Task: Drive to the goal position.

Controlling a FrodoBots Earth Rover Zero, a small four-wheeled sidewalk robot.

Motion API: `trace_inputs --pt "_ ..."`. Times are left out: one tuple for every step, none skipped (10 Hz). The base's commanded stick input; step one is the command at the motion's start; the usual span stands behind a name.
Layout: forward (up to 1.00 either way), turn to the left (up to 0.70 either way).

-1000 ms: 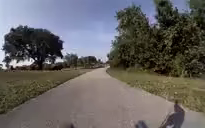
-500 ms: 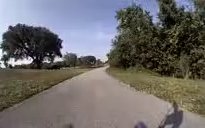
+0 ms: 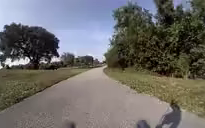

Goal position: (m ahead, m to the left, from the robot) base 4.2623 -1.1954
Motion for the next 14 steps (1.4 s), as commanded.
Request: trace_inputs --pt "1.00 0.02" --pt "1.00 0.02" --pt "1.00 0.02" --pt "1.00 0.02" --pt "1.00 0.02" --pt "1.00 0.02" --pt "1.00 0.02" --pt "1.00 0.02" --pt "1.00 0.02" --pt "1.00 0.02" --pt "1.00 0.02" --pt "1.00 0.02" --pt "1.00 0.02" --pt "1.00 0.02"
